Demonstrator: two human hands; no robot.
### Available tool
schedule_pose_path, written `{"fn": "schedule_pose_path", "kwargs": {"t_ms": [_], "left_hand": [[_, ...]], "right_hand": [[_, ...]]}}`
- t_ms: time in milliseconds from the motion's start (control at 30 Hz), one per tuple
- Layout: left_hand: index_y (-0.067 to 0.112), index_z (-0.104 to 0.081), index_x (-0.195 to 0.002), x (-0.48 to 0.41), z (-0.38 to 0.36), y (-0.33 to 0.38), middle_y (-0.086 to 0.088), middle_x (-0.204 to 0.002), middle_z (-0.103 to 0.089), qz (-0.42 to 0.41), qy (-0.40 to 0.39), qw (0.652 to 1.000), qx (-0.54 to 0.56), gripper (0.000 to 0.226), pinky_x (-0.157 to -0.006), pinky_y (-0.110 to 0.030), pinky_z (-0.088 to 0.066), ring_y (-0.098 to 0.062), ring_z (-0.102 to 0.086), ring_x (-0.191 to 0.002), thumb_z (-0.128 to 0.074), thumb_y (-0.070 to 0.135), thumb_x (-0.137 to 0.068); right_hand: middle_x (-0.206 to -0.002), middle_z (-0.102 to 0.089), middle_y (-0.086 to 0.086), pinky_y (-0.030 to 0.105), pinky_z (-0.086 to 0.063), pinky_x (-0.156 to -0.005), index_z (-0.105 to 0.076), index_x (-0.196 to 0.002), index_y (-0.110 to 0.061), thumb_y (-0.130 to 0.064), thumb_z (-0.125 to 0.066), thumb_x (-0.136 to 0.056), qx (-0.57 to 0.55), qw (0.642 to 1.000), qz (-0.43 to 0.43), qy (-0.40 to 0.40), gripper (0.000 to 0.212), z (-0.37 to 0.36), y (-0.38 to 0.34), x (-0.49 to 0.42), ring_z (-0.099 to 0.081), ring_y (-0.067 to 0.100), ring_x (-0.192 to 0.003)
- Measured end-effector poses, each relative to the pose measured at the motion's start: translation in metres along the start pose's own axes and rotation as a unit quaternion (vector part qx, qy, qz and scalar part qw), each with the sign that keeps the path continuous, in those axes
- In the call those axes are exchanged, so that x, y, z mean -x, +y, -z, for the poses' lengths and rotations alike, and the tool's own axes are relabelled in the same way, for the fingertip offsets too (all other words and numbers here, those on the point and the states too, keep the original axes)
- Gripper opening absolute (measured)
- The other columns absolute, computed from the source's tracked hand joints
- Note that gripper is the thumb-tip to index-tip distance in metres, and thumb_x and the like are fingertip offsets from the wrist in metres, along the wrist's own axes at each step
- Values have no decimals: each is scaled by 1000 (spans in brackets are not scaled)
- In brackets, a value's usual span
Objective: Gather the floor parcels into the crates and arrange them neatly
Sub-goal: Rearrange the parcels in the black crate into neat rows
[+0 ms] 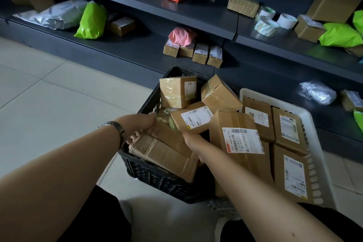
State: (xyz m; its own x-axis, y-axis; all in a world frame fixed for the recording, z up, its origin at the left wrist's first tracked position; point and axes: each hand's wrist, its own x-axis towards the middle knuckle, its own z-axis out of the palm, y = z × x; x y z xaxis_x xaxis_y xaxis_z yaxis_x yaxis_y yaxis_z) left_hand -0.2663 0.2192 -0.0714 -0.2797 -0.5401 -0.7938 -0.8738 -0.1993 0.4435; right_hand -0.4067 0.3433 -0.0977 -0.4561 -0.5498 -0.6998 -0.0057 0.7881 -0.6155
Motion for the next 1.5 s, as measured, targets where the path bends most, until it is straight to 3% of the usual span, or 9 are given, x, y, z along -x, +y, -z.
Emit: {"fn": "schedule_pose_path", "kwargs": {"t_ms": [100, 267, 433, 533, 733, 933, 1100, 1333, 1500], "left_hand": [[11, -57, -93, 3, 15, 6, -5, -82, -53, -27, 31, 996, 81, 65, -63, -26, -38, -17, -48, -70, -18, 63, -96], [11, -55, -90, 7, 26, 10, -6, -65, -64, -57, 57, 973, 217, 52, -42, -23, -49, -18, -64, -48, -24, 50, -101], [15, -51, -86, 14, 36, 12, -6, -92, -56, -57, 32, 960, 272, 33, -65, -32, -44, -20, -53, -80, -41, 46, -92], [9, -43, -82, 23, 54, 11, -10, -64, -54, -53, -27, 942, 330, 12, -53, -29, -46, -23, -53, -60, -46, 20, -79], [10, -52, -79, 28, 58, 24, -4, -66, -50, -124, -34, 904, 408, 6, -51, -22, -43, -18, -50, -53, -50, 15, -78], [12, -62, -99, 40, 34, 58, -3, -70, -64, -236, 29, 852, 466, 25, -56, -27, -55, -18, -64, -56, -67, 30, -83], [11, -60, -108, 56, -4, 92, -10, -93, -66, -307, 15, 819, 485, 24, -79, -39, -58, -24, -67, -81, -67, 24, -88], [14, -43, -137, 57, -67, 113, -9, -128, -55, -331, -79, 861, 379, 55, -73, -30, -56, -21, -62, -105, -67, 13, -88], [22, -33, -145, 46, -90, 112, 1, -131, -48, -365, -52, 881, 298, 71, -74, -21, -52, -9, -55, -106, -70, 10, -85]], "right_hand": [[-143, -48, 1, 33, -39, -105, -42, -144, -21, -29, -38, -101, -19, 999, 12, 31, 44, 4, -10, 3, -46, 26, -129], [-120, -65, 6, 45, -51, -97, -60, -119, -20, -43, -54, -80, -126, 989, -28, 66, 45, 18, -25, -4, -62, 28, -107], [-99, -69, 5, 31, -54, -76, -65, -100, -16, -36, -57, -86, -182, 982, -32, 38, 26, 39, -39, 0, -65, 24, -84], [-89, -68, 8, 37, -51, -96, -63, -96, -14, -35, -59, -81, -227, 972, -60, 8, 26, 50, -42, 1, -66, 26, -84], [-76, -56, 5, 32, -47, -64, -53, -88, -11, -25, -51, -89, -253, 965, 20, 62, 14, 57, -53, 12, -57, 21, -69], [-99, -73, 10, 39, -60, -76, -67, -102, -11, -33, -67, -79, -276, 940, 116, 162, 32, 88, -52, 18, -72, 27, -87], [-97, -64, 12, 24, -51, -52, -56, -103, -14, -31, -66, -72, -264, 918, 199, 218, 36, 141, -44, 30, -68, 24, -77], [-91, -68, 12, 42, -56, -84, -61, -89, -13, -27, -66, -78, -229, 922, 163, 268, 18, 206, -3, 43, -68, 30, -86], [-128, -63, 5, 49, -45, -105, -63, -121, -22, -54, -70, -65, -179, 958, 70, 214, 65, 205, 20, 40, -60, 26, -117]]}}
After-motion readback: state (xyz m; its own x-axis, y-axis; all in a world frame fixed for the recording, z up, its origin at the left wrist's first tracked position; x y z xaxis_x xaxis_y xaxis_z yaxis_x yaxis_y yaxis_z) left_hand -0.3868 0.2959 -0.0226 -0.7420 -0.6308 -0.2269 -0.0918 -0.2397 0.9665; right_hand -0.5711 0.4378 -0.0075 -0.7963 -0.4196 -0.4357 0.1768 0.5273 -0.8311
